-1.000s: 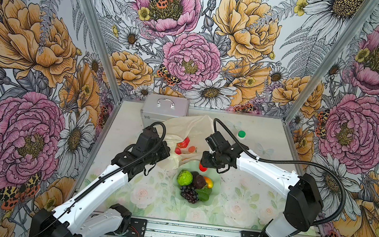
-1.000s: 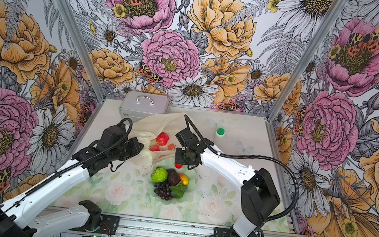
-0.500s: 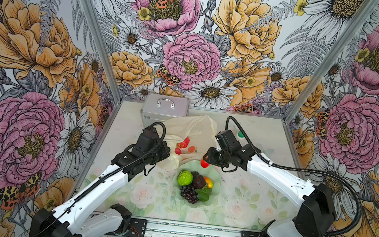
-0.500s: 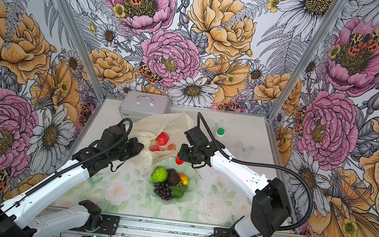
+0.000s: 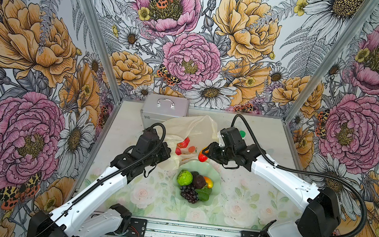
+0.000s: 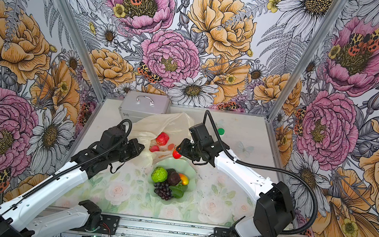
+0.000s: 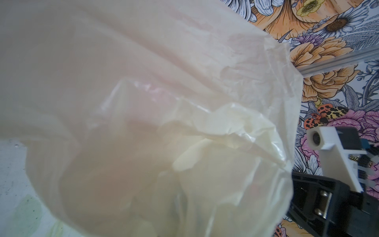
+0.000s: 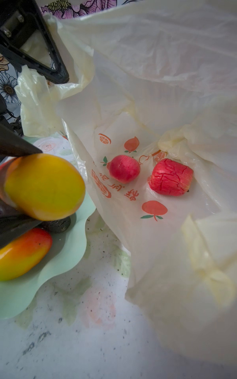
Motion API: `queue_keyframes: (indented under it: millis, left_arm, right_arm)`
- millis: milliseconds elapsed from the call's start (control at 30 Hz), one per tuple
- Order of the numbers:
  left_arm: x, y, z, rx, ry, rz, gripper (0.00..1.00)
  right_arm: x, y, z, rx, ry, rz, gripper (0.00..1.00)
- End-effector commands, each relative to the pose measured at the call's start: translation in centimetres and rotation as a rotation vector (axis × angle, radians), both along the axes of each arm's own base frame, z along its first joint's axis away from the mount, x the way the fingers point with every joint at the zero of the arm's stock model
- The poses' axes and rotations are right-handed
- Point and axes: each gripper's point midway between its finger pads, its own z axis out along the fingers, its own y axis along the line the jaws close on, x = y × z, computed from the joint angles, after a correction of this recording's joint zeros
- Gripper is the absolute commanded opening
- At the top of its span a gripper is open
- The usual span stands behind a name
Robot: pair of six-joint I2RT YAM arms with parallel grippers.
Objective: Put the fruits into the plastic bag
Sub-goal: 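Lift the mango with the right gripper and carry it into the bag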
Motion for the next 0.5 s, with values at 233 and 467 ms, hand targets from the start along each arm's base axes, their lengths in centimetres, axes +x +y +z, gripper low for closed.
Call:
queue_keyframes:
  millis: [233, 467]
  left_arm:
    - [-0.4, -0.1, 0.5, -0.009, -0.028, 0.021, 0.00]
    - [-0.4, -0.7, 1.2, -0.004, -0.045, -0.001, 0.00]
  right_arm:
    - [1.1, 0.4, 2.6, 0.135, -0.028, -0.037, 0.35]
    - [2.7, 1.6, 3.1, 0.188, -0.024, -0.028, 0.35]
